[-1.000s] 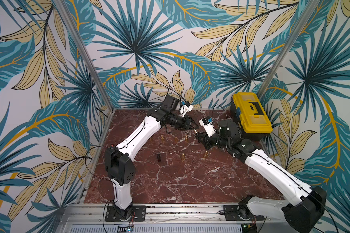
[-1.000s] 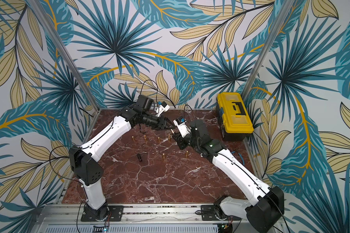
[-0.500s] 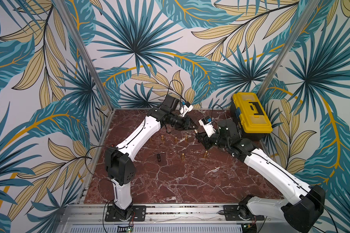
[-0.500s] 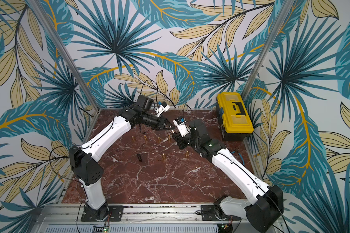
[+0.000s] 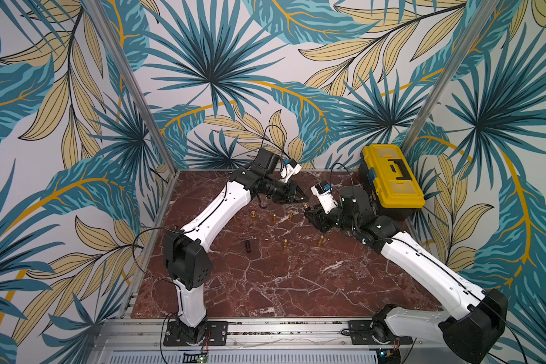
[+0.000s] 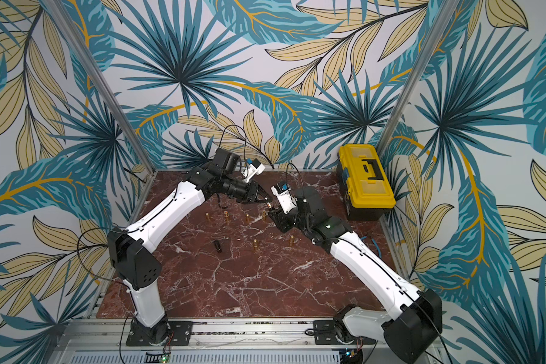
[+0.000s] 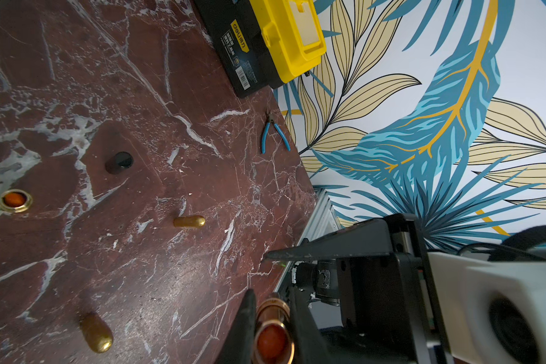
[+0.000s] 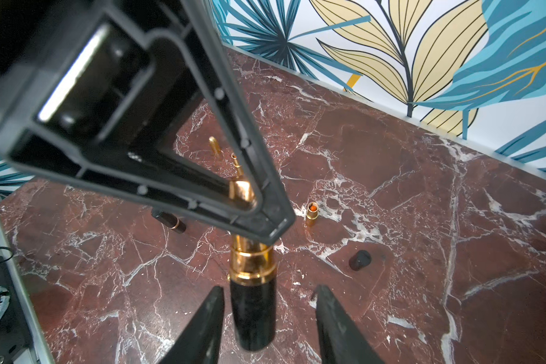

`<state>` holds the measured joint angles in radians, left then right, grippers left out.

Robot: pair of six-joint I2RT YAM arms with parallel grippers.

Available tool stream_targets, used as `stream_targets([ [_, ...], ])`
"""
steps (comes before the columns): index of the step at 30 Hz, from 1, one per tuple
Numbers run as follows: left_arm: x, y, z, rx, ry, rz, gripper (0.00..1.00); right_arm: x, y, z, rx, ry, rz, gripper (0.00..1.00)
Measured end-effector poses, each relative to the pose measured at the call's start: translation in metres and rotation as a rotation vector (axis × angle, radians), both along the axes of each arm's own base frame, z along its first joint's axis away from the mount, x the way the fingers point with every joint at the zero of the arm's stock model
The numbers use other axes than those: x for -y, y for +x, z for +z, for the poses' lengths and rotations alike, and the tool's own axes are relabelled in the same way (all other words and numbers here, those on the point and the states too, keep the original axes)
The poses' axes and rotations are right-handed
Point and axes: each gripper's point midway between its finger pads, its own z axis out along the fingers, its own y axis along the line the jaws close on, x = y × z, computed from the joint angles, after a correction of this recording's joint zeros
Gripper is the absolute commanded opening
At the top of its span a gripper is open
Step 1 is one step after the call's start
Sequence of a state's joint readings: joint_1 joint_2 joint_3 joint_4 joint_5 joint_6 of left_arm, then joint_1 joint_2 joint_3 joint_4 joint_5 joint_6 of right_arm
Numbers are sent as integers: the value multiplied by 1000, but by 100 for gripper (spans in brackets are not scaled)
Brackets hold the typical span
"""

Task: Open the lipstick cap
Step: Place the lipstick at the center of the board.

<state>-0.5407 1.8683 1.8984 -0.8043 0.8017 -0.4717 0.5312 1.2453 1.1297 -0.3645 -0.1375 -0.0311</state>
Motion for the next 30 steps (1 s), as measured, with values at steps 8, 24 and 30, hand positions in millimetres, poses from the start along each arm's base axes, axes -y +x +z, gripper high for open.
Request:
stream_targets([
  [8, -1, 30, 18, 132, 48, 98, 11, 28, -16, 25, 67, -14, -81, 50],
  [24, 100, 91, -89, 470, 380, 99, 12, 126, -58, 69, 208, -54, -451, 50],
  [30, 126, 94, -139, 530, 473, 57, 13, 146, -69, 68, 220, -66, -523, 50],
])
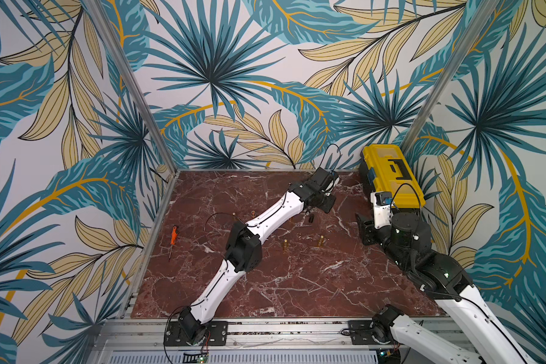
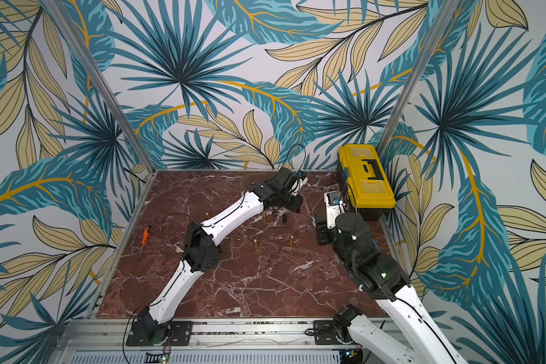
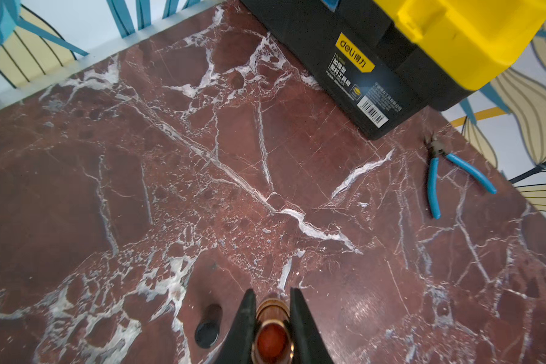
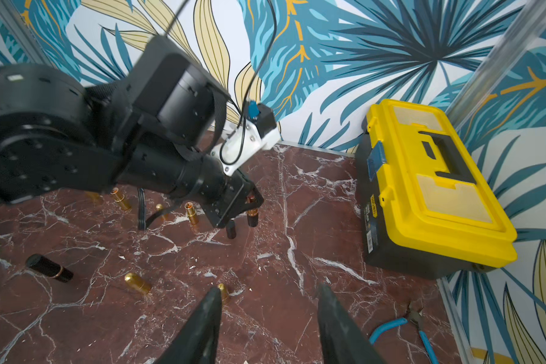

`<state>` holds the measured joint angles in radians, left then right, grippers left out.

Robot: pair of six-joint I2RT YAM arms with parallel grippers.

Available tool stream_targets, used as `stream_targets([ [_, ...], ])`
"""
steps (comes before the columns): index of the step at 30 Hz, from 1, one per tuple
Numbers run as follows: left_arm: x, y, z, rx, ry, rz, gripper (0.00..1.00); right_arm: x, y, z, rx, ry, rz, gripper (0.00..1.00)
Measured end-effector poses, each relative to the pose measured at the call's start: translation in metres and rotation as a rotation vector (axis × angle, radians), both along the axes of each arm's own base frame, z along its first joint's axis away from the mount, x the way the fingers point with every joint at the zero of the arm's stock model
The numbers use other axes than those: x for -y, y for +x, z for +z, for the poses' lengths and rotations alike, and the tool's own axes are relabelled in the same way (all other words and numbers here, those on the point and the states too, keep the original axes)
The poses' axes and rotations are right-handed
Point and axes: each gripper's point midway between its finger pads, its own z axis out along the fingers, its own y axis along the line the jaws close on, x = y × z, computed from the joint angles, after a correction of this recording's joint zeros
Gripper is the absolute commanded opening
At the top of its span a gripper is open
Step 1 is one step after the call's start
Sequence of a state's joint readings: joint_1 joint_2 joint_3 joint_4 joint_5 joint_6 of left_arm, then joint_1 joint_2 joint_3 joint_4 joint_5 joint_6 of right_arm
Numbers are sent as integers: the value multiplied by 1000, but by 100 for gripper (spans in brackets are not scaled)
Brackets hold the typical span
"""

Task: Open the lipstick cap
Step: Place the lipstick at the center of the board.

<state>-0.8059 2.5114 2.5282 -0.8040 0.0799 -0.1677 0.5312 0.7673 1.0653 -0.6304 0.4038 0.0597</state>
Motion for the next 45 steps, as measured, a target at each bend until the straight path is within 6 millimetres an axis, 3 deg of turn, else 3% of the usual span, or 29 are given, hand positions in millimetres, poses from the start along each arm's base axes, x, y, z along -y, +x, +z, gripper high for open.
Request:
stream_targets([
  [5, 6, -1, -22, 11, 48, -7, 13, 4, 1, -9, -15, -18, -21, 50],
  [10, 4, 3, -32, 27, 78, 4, 13, 4, 2, -17, -31, -33, -28, 50],
  [14, 4, 7, -39, 43, 92, 4, 13, 7, 1, -19, -29, -36, -38, 51],
  [22, 6, 6, -73, 14, 127, -9, 14, 10, 1, -21, -27, -43, -52, 51],
  [37, 9, 6, -82, 20, 129, -18, 20, 10, 2, -27, -40, -53, -54, 51],
  [45, 9, 1, -96, 6, 147, -26, 35, 10, 2, -27, -41, -53, -54, 52],
])
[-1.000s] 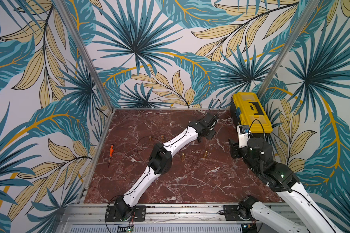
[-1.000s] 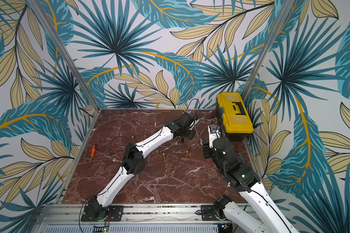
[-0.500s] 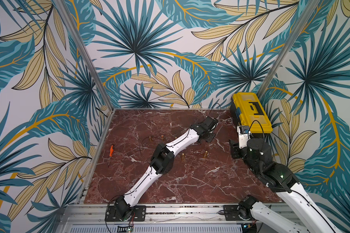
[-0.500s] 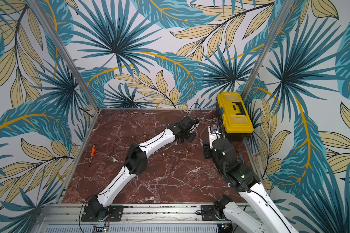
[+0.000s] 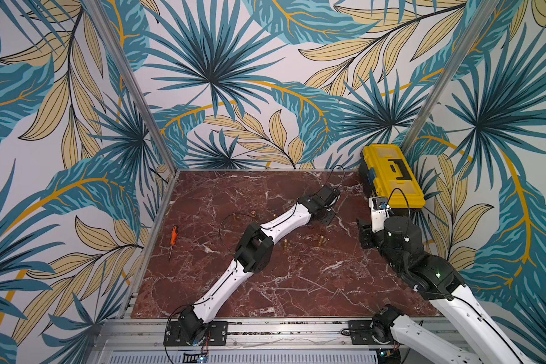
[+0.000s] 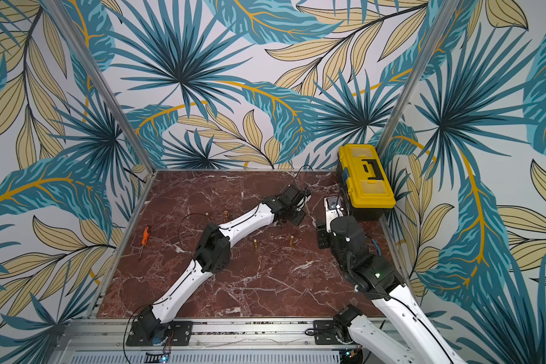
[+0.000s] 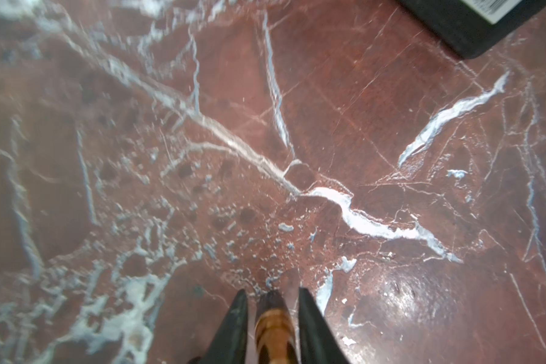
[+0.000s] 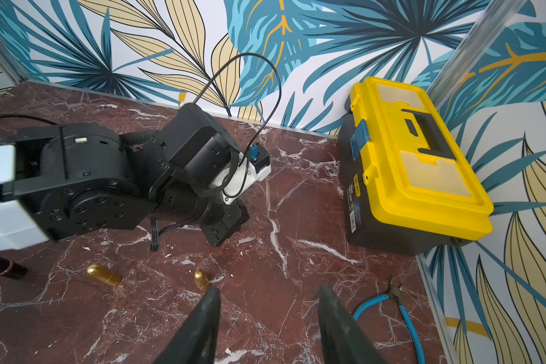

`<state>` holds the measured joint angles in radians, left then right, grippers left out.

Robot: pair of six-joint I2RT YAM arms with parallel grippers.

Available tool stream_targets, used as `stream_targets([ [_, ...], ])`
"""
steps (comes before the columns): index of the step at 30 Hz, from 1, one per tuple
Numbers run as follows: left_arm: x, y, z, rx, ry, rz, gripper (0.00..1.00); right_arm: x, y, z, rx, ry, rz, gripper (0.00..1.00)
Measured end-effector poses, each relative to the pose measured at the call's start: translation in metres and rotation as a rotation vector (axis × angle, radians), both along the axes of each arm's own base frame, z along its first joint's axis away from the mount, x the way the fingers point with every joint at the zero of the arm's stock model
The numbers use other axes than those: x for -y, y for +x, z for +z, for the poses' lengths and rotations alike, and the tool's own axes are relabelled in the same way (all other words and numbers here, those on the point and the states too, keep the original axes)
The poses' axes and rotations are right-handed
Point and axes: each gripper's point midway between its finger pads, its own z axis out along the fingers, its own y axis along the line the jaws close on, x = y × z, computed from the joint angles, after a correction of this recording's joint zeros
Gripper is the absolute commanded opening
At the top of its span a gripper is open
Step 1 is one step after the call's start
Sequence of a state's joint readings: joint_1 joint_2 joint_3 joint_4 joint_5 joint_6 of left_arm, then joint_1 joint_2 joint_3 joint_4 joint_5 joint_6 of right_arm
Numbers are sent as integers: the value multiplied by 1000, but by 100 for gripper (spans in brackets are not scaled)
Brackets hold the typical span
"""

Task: Open the lipstick cap
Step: Place the lipstick at the center of the board.

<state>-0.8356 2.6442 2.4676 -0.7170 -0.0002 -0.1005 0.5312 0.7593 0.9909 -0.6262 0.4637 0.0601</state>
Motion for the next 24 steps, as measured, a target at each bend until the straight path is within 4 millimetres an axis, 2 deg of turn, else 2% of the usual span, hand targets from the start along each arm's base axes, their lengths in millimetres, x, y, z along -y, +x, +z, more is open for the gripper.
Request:
stream_targets([
  [1, -1, -1, -2, -5, 5, 1, 38, 0, 0, 0, 0, 0, 0, 51],
  [9, 0, -2, -2, -4, 7, 1, 45, 0, 0, 0, 0, 0, 0, 52],
  [16, -1, -2, 7, 4, -1, 2, 51, 0, -1, 1, 3, 2, 0, 52],
  [19, -2, -3, 22, 16, -15, 4, 54, 1, -2, 3, 10, 6, 0, 52],
  [24, -11, -4, 75, 46, -77, 23, 57, 2, -3, 4, 16, 10, 0, 52],
])
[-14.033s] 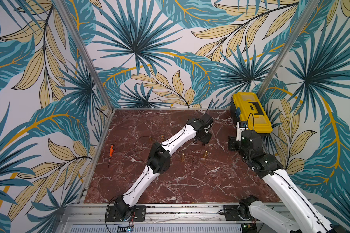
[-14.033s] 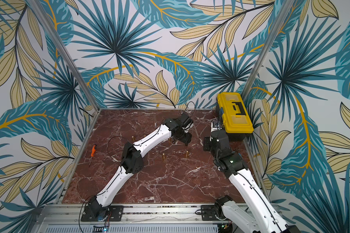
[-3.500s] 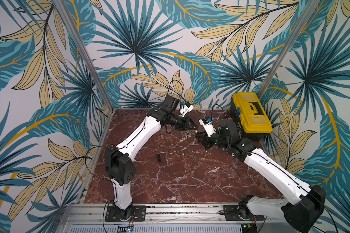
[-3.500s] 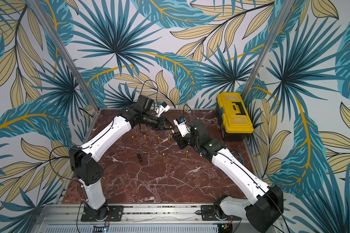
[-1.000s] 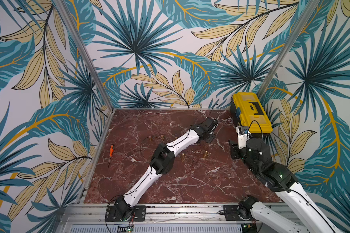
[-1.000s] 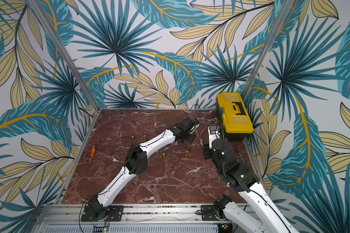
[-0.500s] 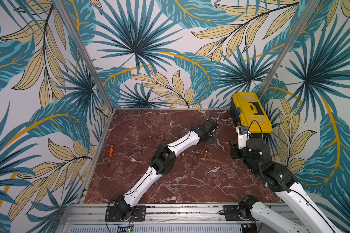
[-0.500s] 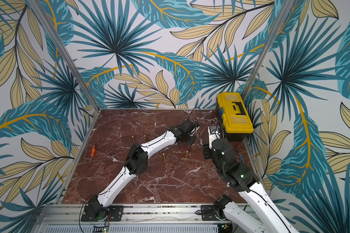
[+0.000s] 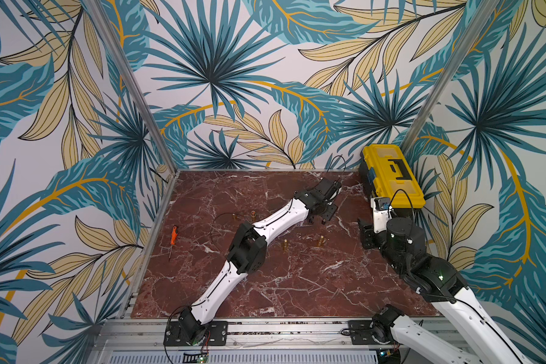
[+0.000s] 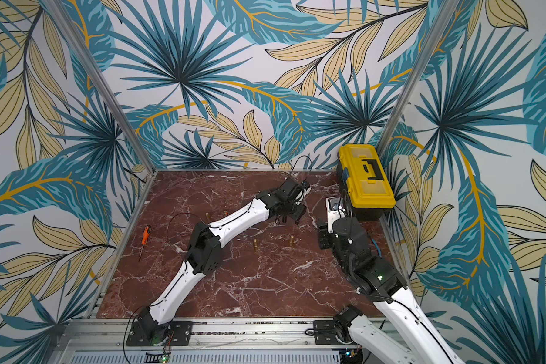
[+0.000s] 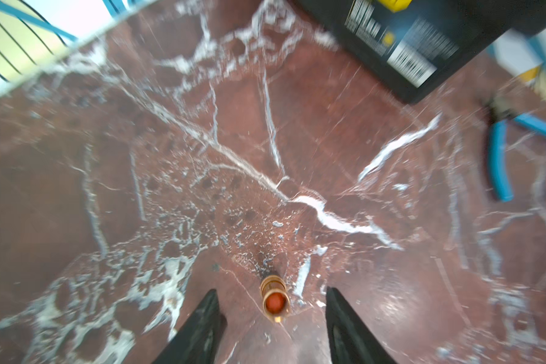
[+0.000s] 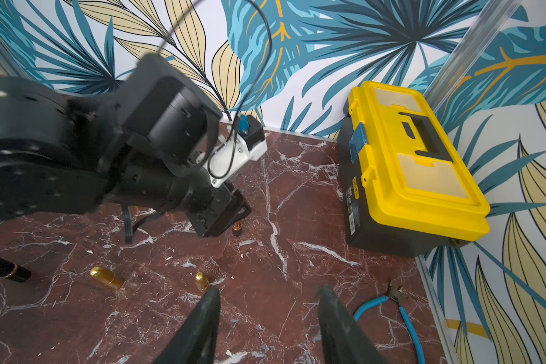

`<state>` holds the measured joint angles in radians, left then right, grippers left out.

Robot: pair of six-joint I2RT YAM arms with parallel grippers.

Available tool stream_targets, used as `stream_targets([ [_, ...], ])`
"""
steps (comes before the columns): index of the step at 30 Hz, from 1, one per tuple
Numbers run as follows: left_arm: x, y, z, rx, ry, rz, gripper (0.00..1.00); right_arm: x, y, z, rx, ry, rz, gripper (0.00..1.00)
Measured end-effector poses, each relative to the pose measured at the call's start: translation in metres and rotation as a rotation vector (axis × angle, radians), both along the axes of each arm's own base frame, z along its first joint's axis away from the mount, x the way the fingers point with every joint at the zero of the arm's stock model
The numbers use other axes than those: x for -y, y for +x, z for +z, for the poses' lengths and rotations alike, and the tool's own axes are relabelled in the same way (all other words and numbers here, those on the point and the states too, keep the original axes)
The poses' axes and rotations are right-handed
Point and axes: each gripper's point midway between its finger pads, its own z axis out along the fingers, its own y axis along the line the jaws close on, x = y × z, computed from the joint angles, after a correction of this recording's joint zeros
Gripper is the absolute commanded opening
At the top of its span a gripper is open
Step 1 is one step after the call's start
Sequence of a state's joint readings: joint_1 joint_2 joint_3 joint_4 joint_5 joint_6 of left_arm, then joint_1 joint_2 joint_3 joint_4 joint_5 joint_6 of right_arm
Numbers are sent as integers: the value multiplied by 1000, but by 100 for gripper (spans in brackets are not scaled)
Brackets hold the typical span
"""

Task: Open the lipstick cap
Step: Place the lipstick at the center of the board, then pick up the lipstick at the center of the board.

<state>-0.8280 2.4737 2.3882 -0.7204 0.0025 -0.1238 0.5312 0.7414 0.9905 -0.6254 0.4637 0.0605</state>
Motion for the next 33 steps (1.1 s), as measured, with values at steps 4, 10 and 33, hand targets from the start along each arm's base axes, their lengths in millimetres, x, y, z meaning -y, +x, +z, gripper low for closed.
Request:
stream_targets([
  [4, -19, -8, 54, -20, -97, 29, 57, 0, 0, -1, -2, -1, 0, 52],
  [10, -63, -7, 124, -46, -243, 109, 57, 1, -2, 2, 4, 2, 0, 52],
  [33, -61, -90, 37, -310, 60, 77, 62, 3, -6, 6, 1, 17, -3, 54],
])
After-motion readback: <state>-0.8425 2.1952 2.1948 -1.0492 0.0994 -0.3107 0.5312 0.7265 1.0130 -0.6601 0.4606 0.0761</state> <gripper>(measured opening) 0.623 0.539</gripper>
